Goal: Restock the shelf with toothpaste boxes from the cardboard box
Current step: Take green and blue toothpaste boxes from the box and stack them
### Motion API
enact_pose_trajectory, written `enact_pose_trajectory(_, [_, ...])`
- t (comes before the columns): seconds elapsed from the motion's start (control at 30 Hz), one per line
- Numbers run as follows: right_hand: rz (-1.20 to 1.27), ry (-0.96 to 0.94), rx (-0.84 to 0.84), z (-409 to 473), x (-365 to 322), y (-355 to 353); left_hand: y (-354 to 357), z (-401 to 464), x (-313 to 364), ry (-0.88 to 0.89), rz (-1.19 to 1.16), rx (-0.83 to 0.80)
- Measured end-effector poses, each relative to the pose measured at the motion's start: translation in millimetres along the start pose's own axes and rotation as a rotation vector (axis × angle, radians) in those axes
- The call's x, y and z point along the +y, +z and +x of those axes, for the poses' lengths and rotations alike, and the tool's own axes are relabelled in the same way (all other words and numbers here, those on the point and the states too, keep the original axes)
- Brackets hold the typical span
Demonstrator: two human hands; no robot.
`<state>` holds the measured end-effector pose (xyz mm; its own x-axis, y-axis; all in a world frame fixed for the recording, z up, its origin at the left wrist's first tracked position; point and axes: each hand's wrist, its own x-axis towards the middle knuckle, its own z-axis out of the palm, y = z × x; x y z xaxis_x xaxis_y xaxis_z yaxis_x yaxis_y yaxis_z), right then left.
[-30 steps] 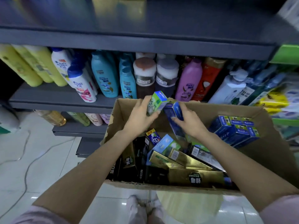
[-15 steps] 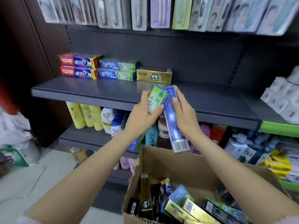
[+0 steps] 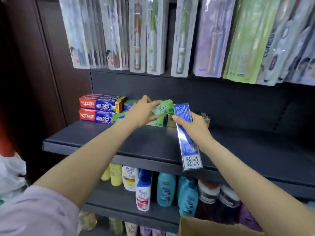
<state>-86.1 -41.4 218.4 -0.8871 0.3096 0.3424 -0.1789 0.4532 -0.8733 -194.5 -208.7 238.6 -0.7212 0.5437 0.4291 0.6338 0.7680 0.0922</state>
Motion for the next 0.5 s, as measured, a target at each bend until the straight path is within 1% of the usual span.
enact_pose_trajectory(0.07, [-0.017, 0.019, 0.034, 18.5, -0.9, 14.0, 0.7, 23.2, -22.3, 0.087, 0.055, -0.064])
enact_pose_trajectory(0.17, [-0.026, 0.066, 0.078, 44.2, -0.8, 32.4, 7.9, 53.4, -52.2, 0.205, 0.209, -0.112])
enact_pose_trajectory(0.27, [-0.01, 0.105, 0.105, 59.8, 2.2, 43.9, 22.5, 70.8, -69.5, 0.264, 0.287, -0.15])
enact_pose_trajectory(0.37, [0.044, 0.155, 0.112, 69.9, 9.9, 53.3, 46.9, 78.6, -81.5, 0.245, 0.276, -0.188])
enact_pose_trajectory(0.5, [0.105, 0.223, 0.155, 78.0, 18.6, 58.4, 69.5, 76.5, -72.3, 0.116, 0.177, -0.154])
